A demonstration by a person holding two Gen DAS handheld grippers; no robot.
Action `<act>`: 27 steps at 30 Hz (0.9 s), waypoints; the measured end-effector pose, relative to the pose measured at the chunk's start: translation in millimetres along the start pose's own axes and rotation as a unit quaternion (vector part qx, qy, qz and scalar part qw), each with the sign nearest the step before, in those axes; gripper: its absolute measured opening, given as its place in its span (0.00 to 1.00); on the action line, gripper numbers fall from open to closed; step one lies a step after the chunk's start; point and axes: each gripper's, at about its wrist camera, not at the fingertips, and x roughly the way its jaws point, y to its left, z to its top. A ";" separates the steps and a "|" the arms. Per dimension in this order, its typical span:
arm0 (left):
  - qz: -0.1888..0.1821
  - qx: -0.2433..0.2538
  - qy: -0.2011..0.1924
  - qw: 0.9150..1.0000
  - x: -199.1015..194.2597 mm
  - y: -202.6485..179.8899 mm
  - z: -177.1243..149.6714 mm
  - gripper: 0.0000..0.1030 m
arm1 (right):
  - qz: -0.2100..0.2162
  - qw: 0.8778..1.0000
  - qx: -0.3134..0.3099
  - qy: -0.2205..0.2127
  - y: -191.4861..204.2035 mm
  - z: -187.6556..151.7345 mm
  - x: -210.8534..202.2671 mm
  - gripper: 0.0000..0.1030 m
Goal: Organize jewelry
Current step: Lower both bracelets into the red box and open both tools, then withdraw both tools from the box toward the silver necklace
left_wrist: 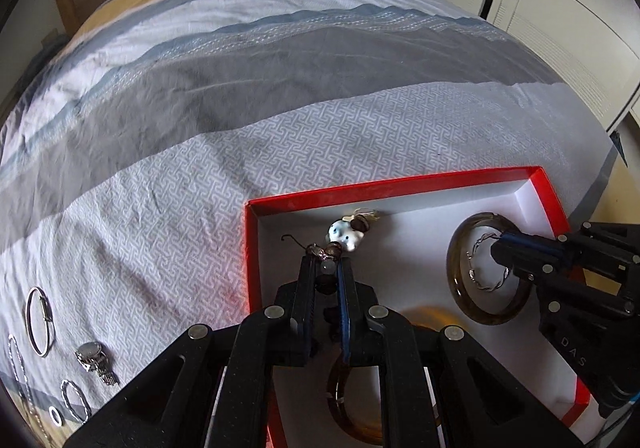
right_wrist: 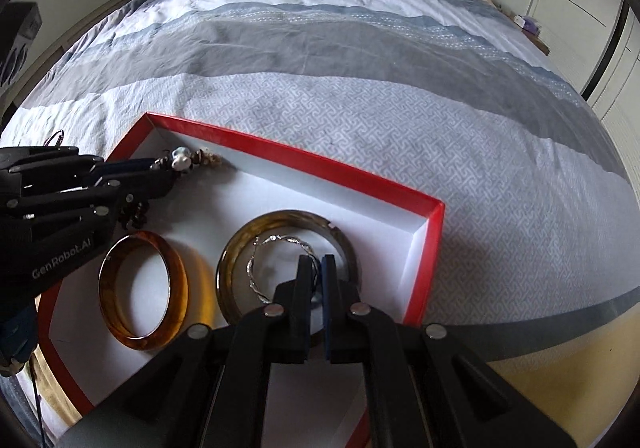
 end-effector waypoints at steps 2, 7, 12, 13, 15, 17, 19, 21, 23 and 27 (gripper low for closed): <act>-0.003 -0.004 0.002 1.000 -0.2 0.7 0.2 0.18 | -0.004 1.000 0.001 0.002 -0.8 0.3 -0.6 0.05; -0.009 0.001 -0.008 1.000 -16.2 -4.8 -2.5 0.36 | -0.007 1.000 0.012 0.002 -3.0 -2.0 -11.9 0.06; -0.013 -0.003 -0.038 0.999 -59.9 -5.1 -5.5 0.36 | -0.016 1.000 0.021 -0.017 -5.7 -4.1 -47.9 0.08; -0.013 -0.005 -0.046 0.999 -69.6 -4.6 -4.8 0.36 | -0.017 0.999 0.022 -0.021 -6.3 -4.5 -54.4 0.10; -0.013 -0.009 -0.070 0.997 -95.5 -1.9 -5.3 0.36 | -0.021 0.999 0.025 -0.034 -6.9 -6.1 -77.1 0.15; -0.009 -0.009 -0.099 0.995 -130.9 1.9 -6.0 0.36 | -0.024 0.998 0.027 -0.051 -4.8 -7.3 -102.5 0.19; 0.005 -0.004 -0.118 0.993 -159.4 5.1 -5.6 0.36 | -0.026 0.997 0.030 -0.069 -2.1 -9.6 -130.6 0.19; 0.020 0.000 -0.135 0.991 -195.1 11.8 -8.7 0.36 | -0.028 0.995 0.033 -0.085 1.2 -10.8 -154.5 0.19; 0.033 -0.001 -0.148 0.988 -228.1 22.5 -10.9 0.36 | -0.027 0.993 0.037 -0.107 5.9 -15.2 -186.7 0.20; 0.072 -0.008 -0.189 0.979 -296.4 46.2 -30.5 0.38 | -0.025 0.989 0.039 -0.139 17.3 -23.4 -233.9 0.20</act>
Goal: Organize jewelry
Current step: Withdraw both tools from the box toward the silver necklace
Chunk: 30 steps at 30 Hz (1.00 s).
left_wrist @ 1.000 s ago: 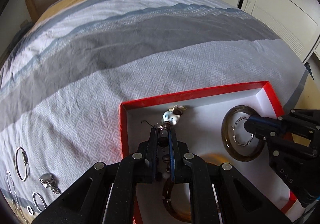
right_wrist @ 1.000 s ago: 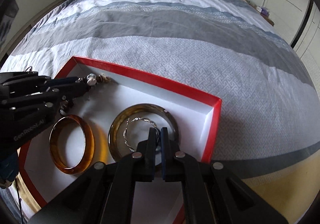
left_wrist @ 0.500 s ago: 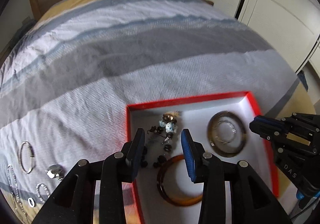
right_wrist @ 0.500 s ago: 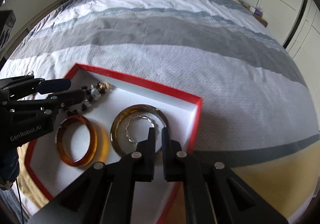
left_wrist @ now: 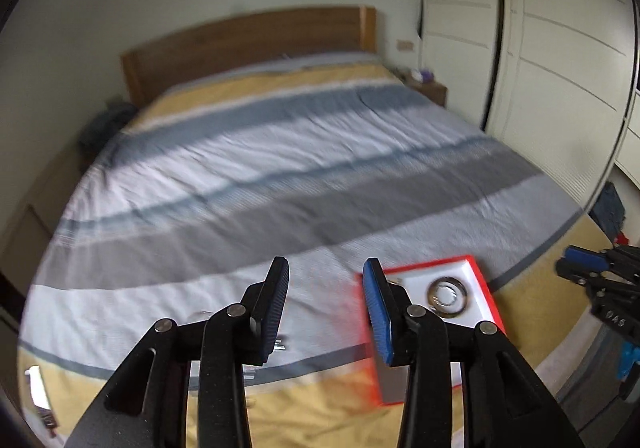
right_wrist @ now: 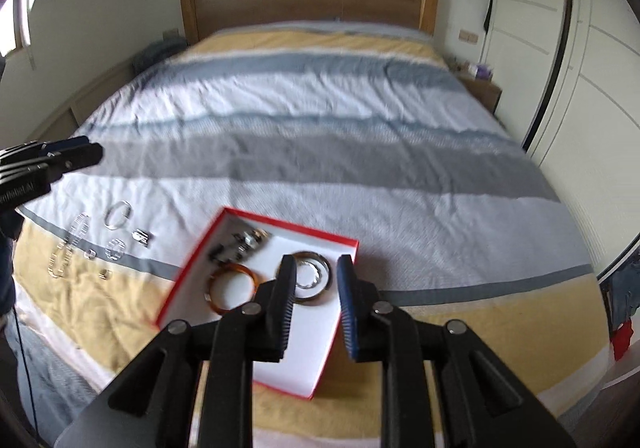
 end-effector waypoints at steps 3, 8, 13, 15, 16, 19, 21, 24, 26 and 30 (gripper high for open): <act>0.027 -0.008 -0.028 0.999 -42.9 23.4 1.3 0.43 | 0.005 1.000 -0.001 -0.025 12.0 0.9 -39.8 0.20; 0.063 -0.025 -0.077 0.995 -118.4 64.9 -8.9 0.46 | 0.015 0.998 -0.008 -0.058 34.5 -2.6 -90.7 0.20; 0.093 -0.039 -0.106 0.989 -168.7 90.5 -27.4 0.51 | 0.027 0.996 -0.019 -0.083 58.2 -5.4 -128.1 0.20; 0.102 -0.048 -0.117 0.987 -187.1 101.3 -35.0 0.52 | 0.032 0.995 -0.024 -0.094 68.5 -5.7 -142.1 0.20; 0.106 -0.051 -0.121 0.986 -194.1 105.2 -38.3 0.53 | 0.034 0.994 -0.027 -0.098 72.4 -5.6 -147.3 0.20; 0.115 -0.066 -0.131 0.982 -213.1 120.5 -47.8 0.55 | 0.042 0.992 -0.035 -0.111 86.8 -5.6 -164.9 0.20; 0.118 -0.074 -0.132 0.981 -220.1 128.1 -53.8 0.59 | 0.049 0.991 -0.040 -0.118 95.3 -5.6 -173.7 0.20; 0.127 -0.089 -0.119 0.981 -223.4 143.8 -66.0 0.65 | 0.061 0.990 -0.044 -0.123 104.7 -5.6 -179.5 0.20; 0.137 -0.095 -0.109 0.980 -221.0 154.3 -76.0 0.65 | 0.067 0.989 -0.045 -0.122 110.5 -6.7 -178.8 0.20; 0.149 -0.107 -0.097 0.978 -216.5 169.6 -93.8 0.65 | 0.078 0.989 -0.048 -0.114 120.1 -8.6 -165.9 0.20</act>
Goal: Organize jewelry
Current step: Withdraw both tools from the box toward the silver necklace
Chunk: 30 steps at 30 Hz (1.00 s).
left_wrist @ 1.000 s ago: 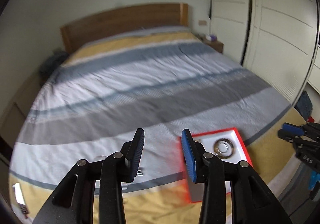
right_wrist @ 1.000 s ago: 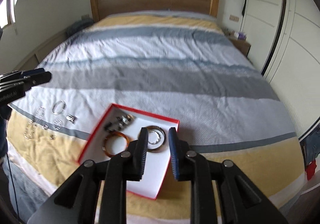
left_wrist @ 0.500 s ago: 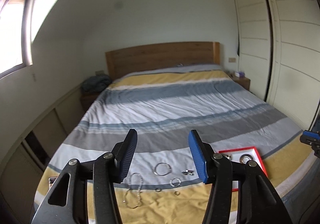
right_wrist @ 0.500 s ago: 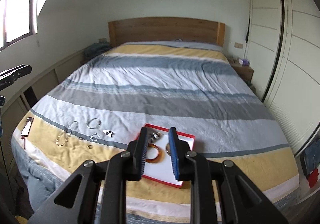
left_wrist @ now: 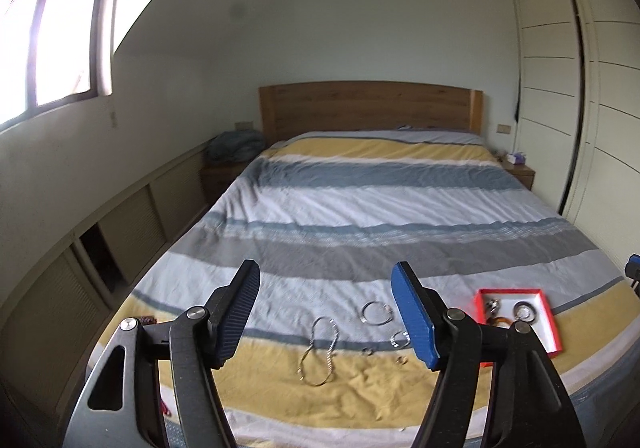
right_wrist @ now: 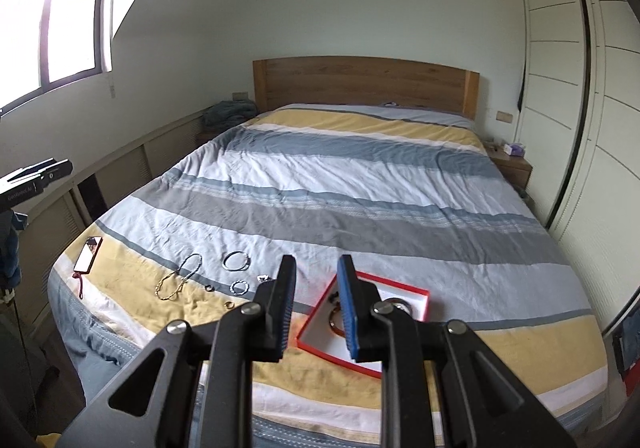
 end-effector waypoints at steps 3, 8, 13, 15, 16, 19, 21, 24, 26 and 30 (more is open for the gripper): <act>0.007 -0.008 0.013 1.000 9.7 9.2 -11.0 0.66 | 0.009 1.000 0.001 0.009 4.1 -5.1 11.3 0.20; 0.010 -0.023 0.044 0.999 37.6 18.9 -32.8 0.68 | 0.019 0.999 0.005 0.034 6.0 -13.6 41.4 0.20; 0.010 -0.038 0.082 0.996 74.2 25.4 -55.7 0.68 | 0.023 0.998 0.006 0.062 5.2 -22.1 75.0 0.20; 0.009 -0.043 0.099 0.994 90.9 25.9 -66.7 0.68 | 0.025 0.997 0.007 0.074 4.9 -24.9 89.5 0.20; 0.010 -0.044 0.106 0.993 97.3 26.4 -70.9 0.68 | 0.025 0.996 0.008 0.081 4.6 -26.8 97.3 0.20; 0.012 -0.048 0.129 0.990 119.6 29.5 -84.8 0.68 | 0.027 0.995 0.009 0.096 4.6 -31.9 117.9 0.20; 0.015 -0.051 0.142 0.988 134.0 32.3 -91.7 0.68 | 0.029 0.994 0.012 0.106 3.9 -34.7 131.0 0.20; 0.017 -0.054 0.157 0.986 150.3 35.7 -99.2 0.68 | 0.034 0.992 0.014 0.121 5.3 -39.0 151.5 0.20; 0.021 -0.052 0.167 0.984 162.2 35.9 -106.1 0.69 | 0.038 0.990 0.013 0.131 8.2 -42.0 167.0 0.20; 0.024 -0.048 0.185 0.981 181.8 35.7 -117.0 0.72 | 0.049 0.988 0.012 0.148 14.7 -46.7 192.9 0.20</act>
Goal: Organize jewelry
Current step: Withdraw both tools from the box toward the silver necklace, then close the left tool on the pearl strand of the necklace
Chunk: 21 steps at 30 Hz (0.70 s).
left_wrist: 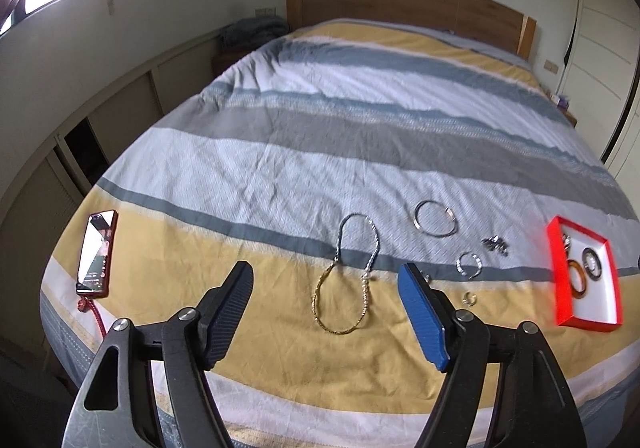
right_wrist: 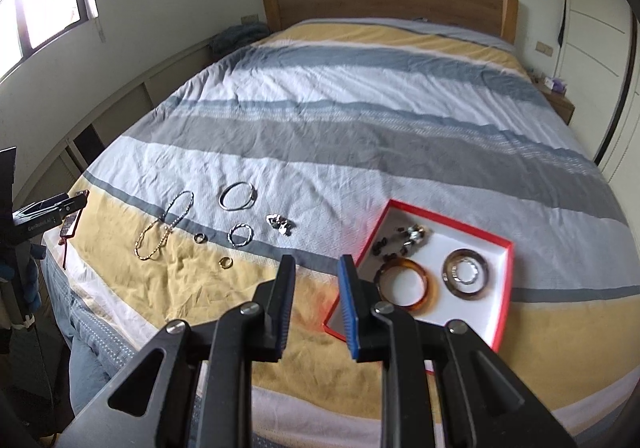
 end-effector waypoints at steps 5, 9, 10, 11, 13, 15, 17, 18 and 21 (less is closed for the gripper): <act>-0.002 0.007 0.027 1.000 35.2 -2.0 -6.7 0.75 | 0.013 1.000 -0.008 0.027 9.4 3.0 39.6 0.20; -0.006 0.008 0.050 0.999 65.5 -2.2 -12.8 0.75 | 0.022 0.998 -0.014 0.049 16.2 4.9 71.1 0.21; -0.007 0.009 0.055 0.998 72.8 -2.7 -14.3 0.75 | 0.025 0.998 -0.015 0.055 18.1 5.5 80.6 0.21; -0.009 0.010 0.060 0.998 79.7 -3.4 -15.4 0.75 | 0.026 0.998 -0.016 0.059 19.6 5.9 86.1 0.21; -0.014 0.014 0.066 0.998 91.1 -5.4 -16.3 0.75 | 0.030 0.997 -0.019 0.070 23.6 6.3 103.4 0.21; -0.019 0.020 0.071 0.997 103.1 -8.4 -16.1 0.75 | 0.034 0.996 -0.021 0.082 27.2 7.1 121.1 0.21; -0.022 0.029 0.073 0.997 115.0 -12.3 -15.2 0.76 | 0.039 0.995 -0.022 0.092 30.6 8.1 135.6 0.21; -0.023 0.035 0.075 0.996 122.4 -14.7 -14.7 0.76 | 0.041 0.994 -0.023 0.097 32.9 8.1 143.2 0.21; -0.026 0.045 0.082 0.995 138.3 -18.0 -13.9 0.77 | 0.049 0.992 -0.027 0.110 41.8 9.2 165.9 0.21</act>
